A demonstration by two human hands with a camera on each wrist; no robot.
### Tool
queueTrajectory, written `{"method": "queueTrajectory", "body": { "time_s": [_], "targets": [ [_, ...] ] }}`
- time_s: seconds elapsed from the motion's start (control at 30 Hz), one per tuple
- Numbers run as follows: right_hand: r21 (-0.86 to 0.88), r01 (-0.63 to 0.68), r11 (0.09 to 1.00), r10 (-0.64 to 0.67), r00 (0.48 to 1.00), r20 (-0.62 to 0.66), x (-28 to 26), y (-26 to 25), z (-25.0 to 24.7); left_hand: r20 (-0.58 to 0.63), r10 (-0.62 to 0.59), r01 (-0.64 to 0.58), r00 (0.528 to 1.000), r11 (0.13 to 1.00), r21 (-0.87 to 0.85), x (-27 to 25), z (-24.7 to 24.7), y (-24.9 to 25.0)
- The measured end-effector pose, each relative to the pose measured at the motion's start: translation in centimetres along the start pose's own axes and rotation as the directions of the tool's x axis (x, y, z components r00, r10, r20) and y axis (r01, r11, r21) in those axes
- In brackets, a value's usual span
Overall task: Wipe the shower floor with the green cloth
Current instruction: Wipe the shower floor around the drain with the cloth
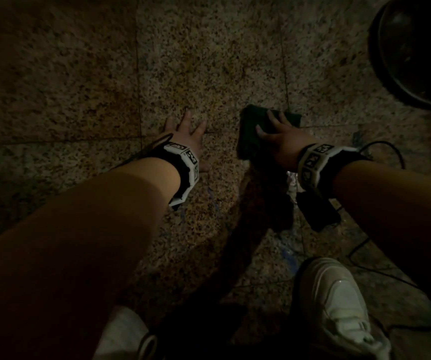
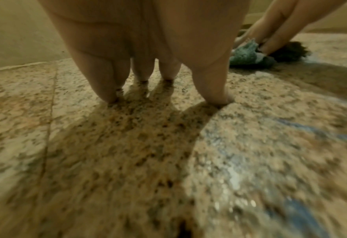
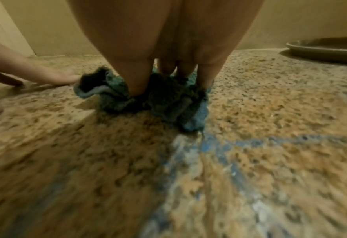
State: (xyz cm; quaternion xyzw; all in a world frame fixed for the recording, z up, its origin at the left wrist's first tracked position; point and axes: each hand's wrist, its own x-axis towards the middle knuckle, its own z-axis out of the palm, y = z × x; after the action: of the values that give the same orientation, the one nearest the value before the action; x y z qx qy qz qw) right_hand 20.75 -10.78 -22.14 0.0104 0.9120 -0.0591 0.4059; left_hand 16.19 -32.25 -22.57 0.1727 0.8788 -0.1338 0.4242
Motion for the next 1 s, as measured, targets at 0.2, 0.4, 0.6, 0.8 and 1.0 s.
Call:
{"method": "queueTrajectory", "body": {
  "time_s": [0.2, 0.4, 0.6, 0.8, 1.0],
  "targets": [
    [-0.005, 0.006, 1.000, -0.006, 1.000, -0.027, -0.6, 0.4, 1.4, -0.133, 0.066, -0.056, 0.989, 0.995, 0.080, -0.6, 0.4, 1.6],
    [-0.004, -0.077, 0.997, 0.077, 0.997, 0.020, -5.7, 1.5, 4.2, -0.146, 0.148, -0.124, 0.978, 0.979, 0.161, -1.0, -0.3, 4.9],
    [0.023, -0.084, 0.996, 0.083, 0.995, 0.060, -5.5, 1.4, 3.2, -0.115, 0.182, -0.172, 0.977, 0.981, 0.089, 0.1, 0.2, 6.5],
    [0.166, -0.182, 0.969, 0.181, 0.983, 0.022, -1.1, 2.1, 0.0, -0.108, 0.214, -0.201, 0.971, 0.972, 0.120, 1.1, 0.9, 5.6],
    [0.098, -0.160, 0.982, 0.157, 0.987, 0.035, -0.2, 2.6, -0.3, -0.047, 0.182, -0.174, 0.982, 0.976, 0.129, 1.9, 0.7, 6.2]
  ]
}}
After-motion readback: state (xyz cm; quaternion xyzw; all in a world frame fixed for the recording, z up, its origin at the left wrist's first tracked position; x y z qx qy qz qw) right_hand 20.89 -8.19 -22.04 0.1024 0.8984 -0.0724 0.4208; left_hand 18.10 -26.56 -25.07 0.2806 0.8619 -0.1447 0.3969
